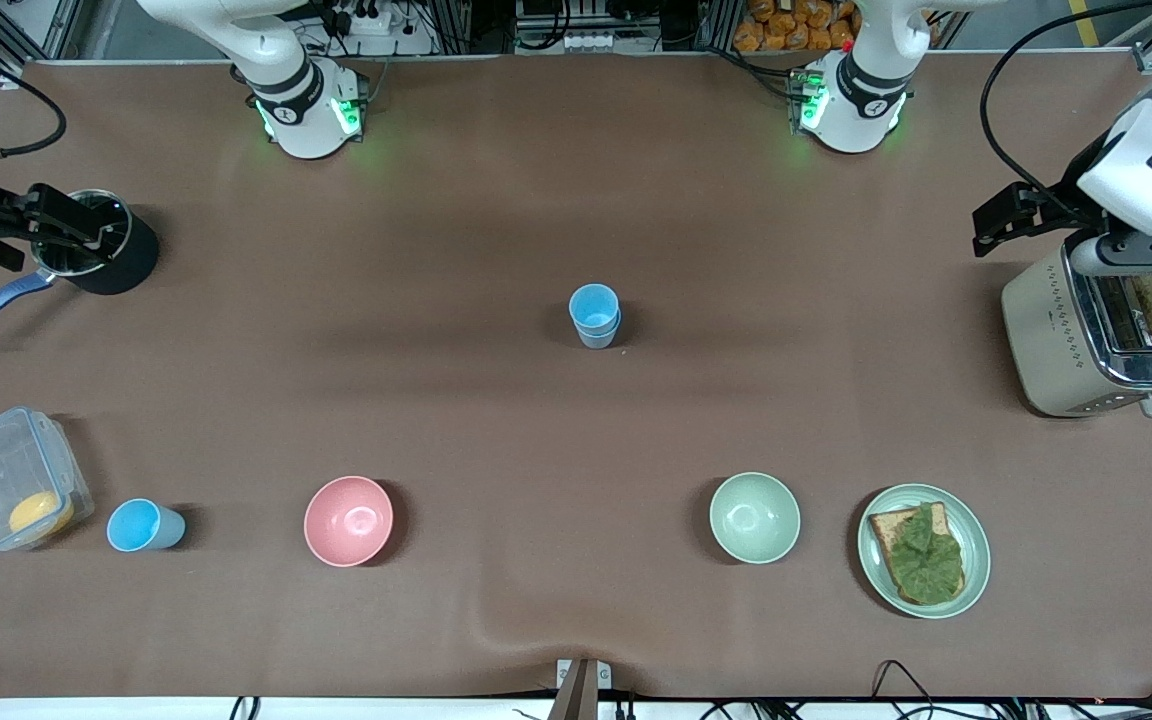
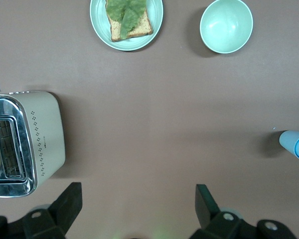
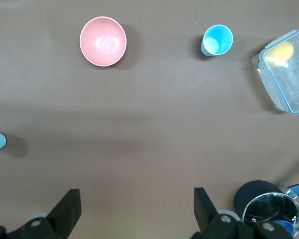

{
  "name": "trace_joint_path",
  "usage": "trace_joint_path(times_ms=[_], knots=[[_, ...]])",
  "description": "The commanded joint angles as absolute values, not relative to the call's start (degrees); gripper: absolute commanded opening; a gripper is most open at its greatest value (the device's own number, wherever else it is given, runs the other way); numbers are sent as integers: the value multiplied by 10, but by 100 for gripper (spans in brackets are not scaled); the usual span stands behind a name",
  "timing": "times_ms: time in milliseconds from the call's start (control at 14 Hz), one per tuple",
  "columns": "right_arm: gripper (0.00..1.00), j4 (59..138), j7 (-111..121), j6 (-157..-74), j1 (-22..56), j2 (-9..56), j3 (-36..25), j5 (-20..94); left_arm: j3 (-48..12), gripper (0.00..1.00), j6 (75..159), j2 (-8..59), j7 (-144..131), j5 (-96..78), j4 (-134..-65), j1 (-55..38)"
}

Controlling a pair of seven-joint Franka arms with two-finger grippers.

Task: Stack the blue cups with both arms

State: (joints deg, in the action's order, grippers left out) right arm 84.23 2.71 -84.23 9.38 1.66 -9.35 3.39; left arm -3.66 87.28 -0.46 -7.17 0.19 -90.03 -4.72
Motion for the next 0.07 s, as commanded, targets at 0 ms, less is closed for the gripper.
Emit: trace_joint_path(times_ms=[0], knots=[[100, 842, 23, -841, 97, 11, -94, 27, -36, 100, 861, 1, -69, -7, -886, -46]])
